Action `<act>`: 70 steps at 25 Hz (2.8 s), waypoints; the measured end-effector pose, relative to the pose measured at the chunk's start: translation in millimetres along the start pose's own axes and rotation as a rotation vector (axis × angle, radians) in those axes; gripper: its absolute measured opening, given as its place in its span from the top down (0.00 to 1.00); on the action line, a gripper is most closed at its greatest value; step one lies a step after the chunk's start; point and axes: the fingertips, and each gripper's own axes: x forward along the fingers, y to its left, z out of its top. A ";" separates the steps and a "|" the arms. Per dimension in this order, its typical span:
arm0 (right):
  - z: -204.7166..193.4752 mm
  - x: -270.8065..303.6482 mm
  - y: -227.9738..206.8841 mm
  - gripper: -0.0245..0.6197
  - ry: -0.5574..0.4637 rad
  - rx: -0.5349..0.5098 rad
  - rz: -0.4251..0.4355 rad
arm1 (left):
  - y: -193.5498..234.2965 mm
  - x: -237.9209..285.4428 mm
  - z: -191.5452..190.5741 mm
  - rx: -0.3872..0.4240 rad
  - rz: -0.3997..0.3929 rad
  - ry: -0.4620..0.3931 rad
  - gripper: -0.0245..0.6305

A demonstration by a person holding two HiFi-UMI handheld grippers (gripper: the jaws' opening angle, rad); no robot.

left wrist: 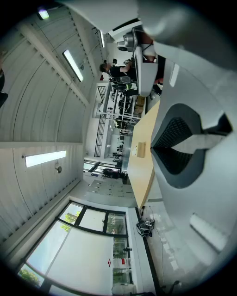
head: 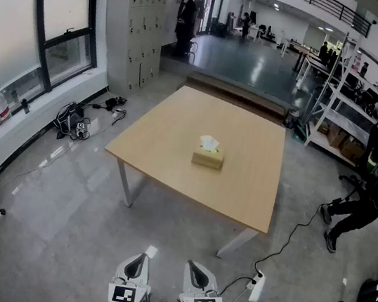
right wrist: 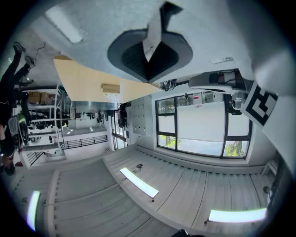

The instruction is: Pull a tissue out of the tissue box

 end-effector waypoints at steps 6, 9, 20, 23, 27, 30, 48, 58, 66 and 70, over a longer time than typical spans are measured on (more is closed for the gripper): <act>1.2 6.0 -4.6 0.98 -0.007 -0.006 -0.012 | 5.6 7.8 -3.8 0.025 -0.006 -0.019 0.93; 2.0 6.7 -5.6 0.98 -0.009 -0.008 -0.018 | 6.3 10.0 -9.7 0.037 -0.016 -0.017 0.93; 8.2 19.7 -5.3 0.98 -0.010 0.010 -0.051 | 14.1 20.0 0.2 0.037 -0.050 -0.005 0.93; 12.2 29.1 -5.9 0.98 -0.019 0.026 -0.064 | 20.3 29.0 5.7 0.034 -0.064 -0.005 0.93; 15.5 44.4 -2.8 0.97 -0.011 0.044 -0.095 | 34.2 41.0 6.2 0.056 -0.099 -0.005 0.93; 15.9 60.2 3.1 0.97 0.002 0.061 -0.109 | 47.3 50.6 11.3 0.066 -0.121 -0.004 0.93; 54.1 144.8 51.5 0.97 -0.004 0.025 -0.162 | 138.7 93.3 61.6 0.085 -0.176 -0.029 0.93; 52.0 169.2 55.9 0.97 0.032 0.031 -0.152 | 152.1 105.2 47.9 0.054 -0.199 0.015 0.93; 40.1 201.4 19.3 0.97 0.042 0.073 -0.133 | 156.5 135.4 49.2 0.062 -0.129 0.040 0.93; 46.5 220.9 -7.0 0.97 0.054 0.093 -0.121 | 147.6 161.8 75.0 0.056 -0.081 0.051 0.93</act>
